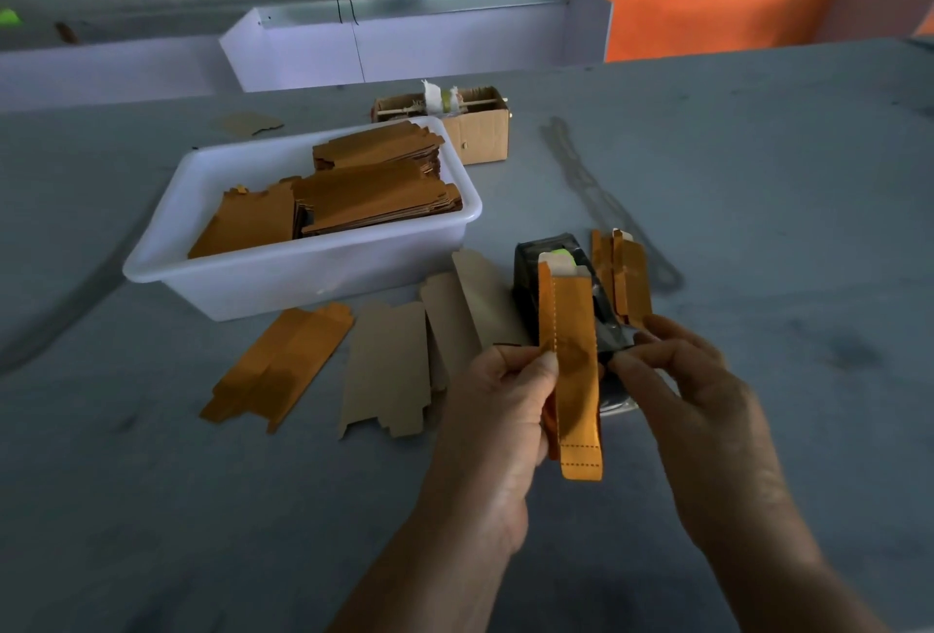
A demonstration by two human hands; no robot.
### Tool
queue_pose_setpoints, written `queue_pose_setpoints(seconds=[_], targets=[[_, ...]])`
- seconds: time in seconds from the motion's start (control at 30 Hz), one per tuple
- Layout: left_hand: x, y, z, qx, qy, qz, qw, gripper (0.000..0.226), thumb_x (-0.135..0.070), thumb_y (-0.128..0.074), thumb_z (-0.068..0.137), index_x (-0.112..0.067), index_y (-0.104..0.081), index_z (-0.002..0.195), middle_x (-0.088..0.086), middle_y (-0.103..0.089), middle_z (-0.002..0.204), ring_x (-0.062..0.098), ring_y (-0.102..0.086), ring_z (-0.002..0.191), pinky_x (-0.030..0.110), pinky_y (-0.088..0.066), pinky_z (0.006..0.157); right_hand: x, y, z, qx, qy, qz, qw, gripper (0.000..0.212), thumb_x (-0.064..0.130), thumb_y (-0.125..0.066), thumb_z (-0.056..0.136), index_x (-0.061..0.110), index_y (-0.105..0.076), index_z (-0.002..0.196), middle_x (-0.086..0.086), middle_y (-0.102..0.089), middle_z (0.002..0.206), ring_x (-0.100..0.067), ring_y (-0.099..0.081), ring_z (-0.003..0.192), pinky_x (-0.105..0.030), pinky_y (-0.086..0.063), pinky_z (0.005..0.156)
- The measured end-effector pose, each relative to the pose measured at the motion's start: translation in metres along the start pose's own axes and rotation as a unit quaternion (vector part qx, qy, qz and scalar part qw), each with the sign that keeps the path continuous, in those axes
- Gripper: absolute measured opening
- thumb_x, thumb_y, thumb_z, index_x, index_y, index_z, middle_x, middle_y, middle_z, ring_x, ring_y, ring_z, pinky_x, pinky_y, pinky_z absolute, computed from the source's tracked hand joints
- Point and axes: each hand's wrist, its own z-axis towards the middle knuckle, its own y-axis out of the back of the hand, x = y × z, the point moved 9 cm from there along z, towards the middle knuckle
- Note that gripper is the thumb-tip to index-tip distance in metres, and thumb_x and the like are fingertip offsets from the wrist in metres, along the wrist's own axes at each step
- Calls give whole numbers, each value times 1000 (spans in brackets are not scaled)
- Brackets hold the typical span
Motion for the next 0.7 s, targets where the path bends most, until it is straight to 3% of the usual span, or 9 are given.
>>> queue_pose_setpoints(seconds=[0.1,0.23,0.43,0.7], targets=[[-4,-2,-1,9,2,-11,1000,12,-12,-58,94,-2,-63,97,-2,-58,64,-3,-49,39,10,-35,36,6,1,-2,-25,33,-28,999,14,18,-65,81,19,-65,67,10,-53,127,-2,-54,111,-16,-41,80],[-11,-5,2,21,-18,30,999,8,-16,-61,92,-14,-64,85,-4,-59,67,-1,-50,46,9,-34,38,8,-1,-7,-37,61,-94,993,18,17,-67,82,21,-63,65,8,-53,129,-7,-55,112,-28,-45,86],[-12,-13,5,34,-25,78,996,10,-21,-60,92,-20,-65,84,-7,-64,72,3,-59,62,14,-42,53,7,-3,-9,-46,64,-123,989,19,15,-67,82,21,-62,65,7,-54,127,-15,-60,104,-32,-47,83],[-23,-16,4,15,-70,164,984,9,-25,-60,93,-21,-68,91,-2,-70,92,12,-64,84,21,-46,68,28,-7,-2,-17,159,-281,946,9,-1,-67,81,-1,-65,72,-7,-62,114,-20,-63,85,-18,-46,71]])
